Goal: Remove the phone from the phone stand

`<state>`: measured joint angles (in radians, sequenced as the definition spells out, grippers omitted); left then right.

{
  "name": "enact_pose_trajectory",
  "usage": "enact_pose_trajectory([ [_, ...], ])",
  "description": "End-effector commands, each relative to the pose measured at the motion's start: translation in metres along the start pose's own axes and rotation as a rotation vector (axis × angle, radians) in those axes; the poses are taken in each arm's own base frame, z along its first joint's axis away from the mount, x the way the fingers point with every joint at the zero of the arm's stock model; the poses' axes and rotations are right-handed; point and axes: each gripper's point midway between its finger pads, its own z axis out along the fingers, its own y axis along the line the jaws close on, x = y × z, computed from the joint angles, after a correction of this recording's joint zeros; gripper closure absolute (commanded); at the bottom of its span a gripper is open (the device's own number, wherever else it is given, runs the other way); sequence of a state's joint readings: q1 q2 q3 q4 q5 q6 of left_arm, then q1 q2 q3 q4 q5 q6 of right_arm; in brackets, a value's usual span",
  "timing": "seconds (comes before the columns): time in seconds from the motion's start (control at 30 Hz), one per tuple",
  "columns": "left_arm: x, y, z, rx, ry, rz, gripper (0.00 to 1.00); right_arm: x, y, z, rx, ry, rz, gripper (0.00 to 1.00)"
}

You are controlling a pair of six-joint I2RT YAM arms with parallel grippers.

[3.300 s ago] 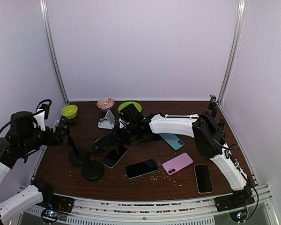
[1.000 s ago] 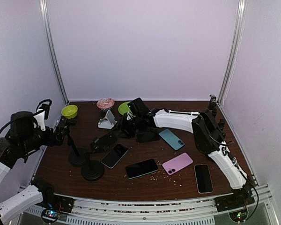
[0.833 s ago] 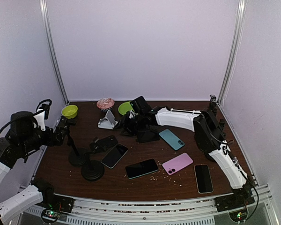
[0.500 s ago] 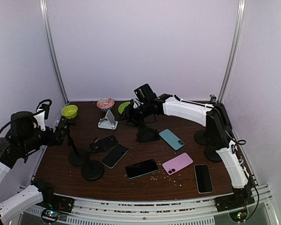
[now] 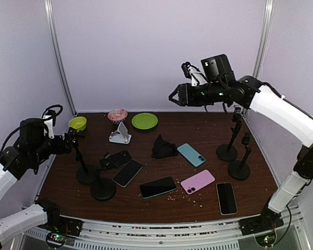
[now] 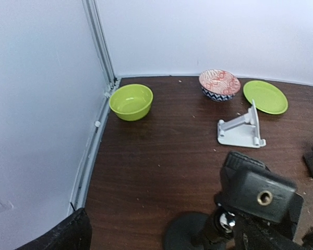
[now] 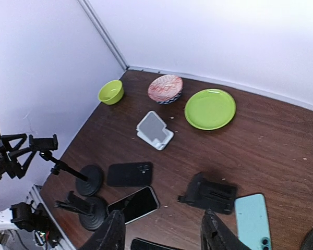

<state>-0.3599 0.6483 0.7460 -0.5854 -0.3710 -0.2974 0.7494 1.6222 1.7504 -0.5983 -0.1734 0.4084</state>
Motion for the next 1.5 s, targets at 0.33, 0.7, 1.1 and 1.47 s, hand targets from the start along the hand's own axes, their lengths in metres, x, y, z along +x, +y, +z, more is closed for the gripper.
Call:
enact_pose_trajectory([
  [0.33,-0.019,0.028,0.071,-0.315,-0.209,0.134,0.02,0.031,-0.161,-0.154,0.509,-0.287,-0.184,0.3],
  [0.7,-0.01,0.026,0.09,-0.253,-0.241,0.218,0.02,0.052,-0.25,-0.212,0.759,-0.453,-0.015,0.12],
  [1.1,0.001,0.058,0.033,-0.359,-0.271,0.229,0.02,0.081,-0.298,-0.232,0.926,-0.55,0.054,0.12],
  [1.47,-0.02,0.08,-0.006,-0.445,-0.238,0.189,0.02,0.07,-0.272,-0.246,0.797,-0.592,0.181,0.04],
])
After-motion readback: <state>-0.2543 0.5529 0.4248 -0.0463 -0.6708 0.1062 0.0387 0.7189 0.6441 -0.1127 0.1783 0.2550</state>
